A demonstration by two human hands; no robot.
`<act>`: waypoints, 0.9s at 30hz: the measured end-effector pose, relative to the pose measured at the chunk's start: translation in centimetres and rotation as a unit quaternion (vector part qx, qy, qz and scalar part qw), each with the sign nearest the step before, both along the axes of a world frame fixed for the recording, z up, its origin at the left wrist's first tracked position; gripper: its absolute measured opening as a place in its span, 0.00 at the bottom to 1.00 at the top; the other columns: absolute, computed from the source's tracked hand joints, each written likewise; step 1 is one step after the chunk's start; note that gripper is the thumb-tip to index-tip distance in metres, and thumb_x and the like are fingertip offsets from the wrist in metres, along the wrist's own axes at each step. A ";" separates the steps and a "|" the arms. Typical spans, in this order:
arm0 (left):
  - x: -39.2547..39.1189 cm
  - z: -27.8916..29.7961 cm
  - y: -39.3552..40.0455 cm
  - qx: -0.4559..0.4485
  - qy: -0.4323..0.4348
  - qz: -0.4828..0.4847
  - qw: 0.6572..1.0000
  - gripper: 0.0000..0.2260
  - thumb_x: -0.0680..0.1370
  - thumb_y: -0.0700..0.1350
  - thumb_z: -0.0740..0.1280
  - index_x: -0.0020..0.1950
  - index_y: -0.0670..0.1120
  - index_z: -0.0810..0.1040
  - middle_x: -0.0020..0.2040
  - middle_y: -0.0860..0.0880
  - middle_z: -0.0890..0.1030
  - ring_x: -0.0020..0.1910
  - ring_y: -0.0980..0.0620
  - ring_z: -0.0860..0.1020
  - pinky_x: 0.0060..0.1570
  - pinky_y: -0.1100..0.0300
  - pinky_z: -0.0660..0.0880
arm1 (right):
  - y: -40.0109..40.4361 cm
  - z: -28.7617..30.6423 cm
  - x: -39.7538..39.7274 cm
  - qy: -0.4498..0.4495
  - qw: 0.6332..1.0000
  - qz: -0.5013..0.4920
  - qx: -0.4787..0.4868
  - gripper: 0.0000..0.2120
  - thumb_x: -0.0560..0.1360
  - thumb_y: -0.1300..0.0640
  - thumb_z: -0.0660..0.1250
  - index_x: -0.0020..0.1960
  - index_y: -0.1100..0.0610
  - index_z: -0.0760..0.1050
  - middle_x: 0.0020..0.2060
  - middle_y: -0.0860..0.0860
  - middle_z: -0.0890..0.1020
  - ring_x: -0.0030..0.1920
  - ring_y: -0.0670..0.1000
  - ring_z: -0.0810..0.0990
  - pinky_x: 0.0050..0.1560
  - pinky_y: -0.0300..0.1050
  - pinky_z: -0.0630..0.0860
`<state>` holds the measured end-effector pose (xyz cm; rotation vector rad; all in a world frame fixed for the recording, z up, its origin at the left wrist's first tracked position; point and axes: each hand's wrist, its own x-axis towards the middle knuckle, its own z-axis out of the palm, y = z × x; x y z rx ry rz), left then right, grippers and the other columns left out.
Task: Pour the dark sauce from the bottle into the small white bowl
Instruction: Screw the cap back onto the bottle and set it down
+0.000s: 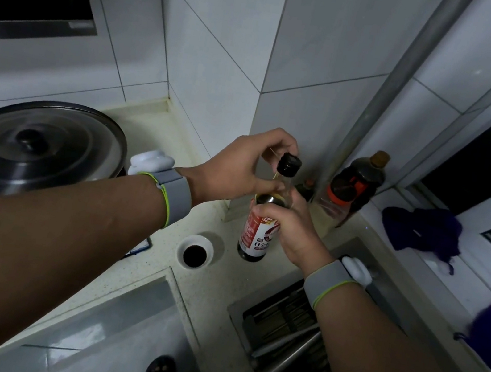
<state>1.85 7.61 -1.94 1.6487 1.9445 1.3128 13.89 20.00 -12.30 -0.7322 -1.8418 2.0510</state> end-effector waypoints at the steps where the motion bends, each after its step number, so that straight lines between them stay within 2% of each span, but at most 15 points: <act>1: 0.0 0.0 -0.1 0.001 0.000 0.002 1.000 0.21 0.72 0.35 0.78 0.62 0.41 0.76 0.55 0.45 0.83 0.52 0.46 0.81 0.60 0.51 0.78 | 0.0 0.0 0.0 -0.001 1.000 -0.001 0.003 0.21 0.59 0.59 0.80 0.50 0.47 0.83 0.47 0.56 0.87 0.49 0.57 0.88 0.52 0.54 0.82; 5: 0.2 0.2 -0.4 0.006 -0.038 0.009 0.999 0.15 0.76 0.39 0.76 0.60 0.41 0.77 0.53 0.43 0.84 0.52 0.44 0.82 0.61 0.51 0.79 | 0.0 -0.1 -0.1 0.005 1.000 0.001 0.012 0.21 0.60 0.59 0.81 0.52 0.50 0.83 0.48 0.59 0.88 0.52 0.61 0.87 0.58 0.60 0.82; 7: 0.3 0.6 -0.3 0.005 -0.100 0.026 0.995 0.08 0.81 0.41 0.71 0.58 0.39 0.79 0.53 0.42 0.84 0.52 0.44 0.82 0.62 0.50 0.78 | -0.2 0.0 -0.1 0.002 1.000 0.000 0.013 0.22 0.59 0.59 0.81 0.53 0.52 0.82 0.49 0.58 0.88 0.55 0.64 0.87 0.61 0.62 0.81; 9: 0.1 1.0 0.0 -0.006 -0.177 0.050 0.983 0.08 0.83 0.41 0.67 0.56 0.37 0.80 0.54 0.39 0.84 0.56 0.42 0.82 0.64 0.50 0.77 | -0.4 0.2 -0.1 -0.008 1.000 0.002 0.020 0.24 0.59 0.58 0.81 0.54 0.54 0.82 0.49 0.57 0.88 0.54 0.62 0.87 0.60 0.59 0.82; 11: -0.3 1.2 0.4 -0.037 -0.220 0.064 0.973 0.08 0.83 0.41 0.67 0.57 0.38 0.81 0.54 0.41 0.84 0.56 0.48 0.83 0.61 0.60 0.77 | -0.4 0.5 0.1 -0.012 0.999 0.001 0.030 0.26 0.58 0.57 0.80 0.55 0.57 0.81 0.47 0.54 0.88 0.49 0.56 0.87 0.54 0.52 0.82; 13: -0.5 1.2 0.4 -0.089 -0.257 0.063 0.960 0.09 0.81 0.44 0.68 0.60 0.43 0.81 0.54 0.49 0.83 0.52 0.59 0.82 0.48 0.75 0.75 | -0.5 0.9 0.2 -0.013 0.999 0.002 0.039 0.25 0.58 0.56 0.80 0.53 0.57 0.80 0.44 0.52 0.88 0.46 0.52 0.87 0.50 0.49 0.81; 14: -0.6 1.1 0.3 -0.118 -0.278 0.063 0.951 0.12 0.81 0.47 0.69 0.62 0.45 0.81 0.55 0.51 0.83 0.54 0.60 0.81 0.45 0.75 0.75 | -0.5 1.1 0.3 -0.012 0.999 0.001 0.044 0.24 0.58 0.57 0.80 0.53 0.57 0.79 0.44 0.52 0.87 0.45 0.52 0.87 0.50 0.50 0.81; 15: -0.8 0.9 0.3 -0.145 -0.292 0.067 0.943 0.14 0.80 0.52 0.70 0.64 0.49 0.80 0.58 0.53 0.83 0.58 0.58 0.81 0.49 0.70 0.76 | -0.4 1.2 0.3 -0.012 0.999 0.000 0.047 0.24 0.58 0.57 0.80 0.53 0.57 0.79 0.44 0.53 0.87 0.45 0.52 0.87 0.51 0.50 0.81; 17: -1.1 0.3 0.0 -0.198 -0.303 0.079 0.929 0.22 0.74 0.63 0.70 0.65 0.56 0.79 0.63 0.55 0.82 0.65 0.53 0.78 0.62 0.52 0.72 | -0.5 1.2 0.3 -0.012 0.999 -0.003 0.050 0.24 0.59 0.58 0.80 0.54 0.57 0.79 0.46 0.55 0.88 0.45 0.51 0.87 0.51 0.49 0.81; 19: -1.2 -0.2 -0.2 -0.236 -0.316 0.076 0.916 0.29 0.69 0.70 0.69 0.66 0.59 0.77 0.64 0.54 0.81 0.66 0.50 0.78 0.68 0.40 0.69 | -0.5 1.1 0.4 -0.012 0.998 -0.005 0.054 0.25 0.60 0.58 0.80 0.55 0.55 0.79 0.49 0.58 0.88 0.47 0.53 0.88 0.52 0.50 0.80; 21: -1.2 -0.6 -0.2 -0.258 -0.336 0.067 0.904 0.35 0.66 0.73 0.68 0.69 0.58 0.75 0.65 0.53 0.80 0.65 0.47 0.78 0.70 0.36 0.68 | -0.6 0.9 0.3 -0.010 0.999 -0.004 0.051 0.26 0.60 0.58 0.80 0.56 0.54 0.80 0.50 0.57 0.88 0.50 0.55 0.89 0.56 0.53 0.81; 23: -1.2 -0.9 -0.1 -0.271 -0.358 0.058 0.892 0.38 0.64 0.74 0.69 0.70 0.57 0.74 0.64 0.51 0.80 0.62 0.46 0.80 0.70 0.35 0.69 | -0.7 0.6 0.1 -0.005 0.999 0.002 0.042 0.28 0.62 0.61 0.80 0.61 0.54 0.79 0.55 0.56 0.88 0.57 0.58 0.88 0.64 0.60 0.80; 25: -1.2 -1.1 0.0 -0.275 -0.373 0.057 0.884 0.36 0.63 0.73 0.70 0.67 0.57 0.76 0.63 0.50 0.80 0.60 0.45 0.81 0.68 0.37 0.71 | -0.7 0.4 0.0 -0.003 0.999 0.009 0.036 0.29 0.64 0.64 0.79 0.64 0.54 0.78 0.59 0.57 0.88 0.61 0.61 0.87 0.68 0.67 0.77; 27: -1.3 -1.2 0.0 -0.276 -0.382 0.050 0.880 0.31 0.64 0.72 0.71 0.61 0.58 0.77 0.62 0.48 0.81 0.59 0.45 0.82 0.66 0.39 0.74 | -0.7 0.4 0.0 -0.005 0.999 0.007 0.036 0.29 0.64 0.63 0.79 0.64 0.53 0.78 0.59 0.57 0.87 0.61 0.61 0.87 0.69 0.68 0.76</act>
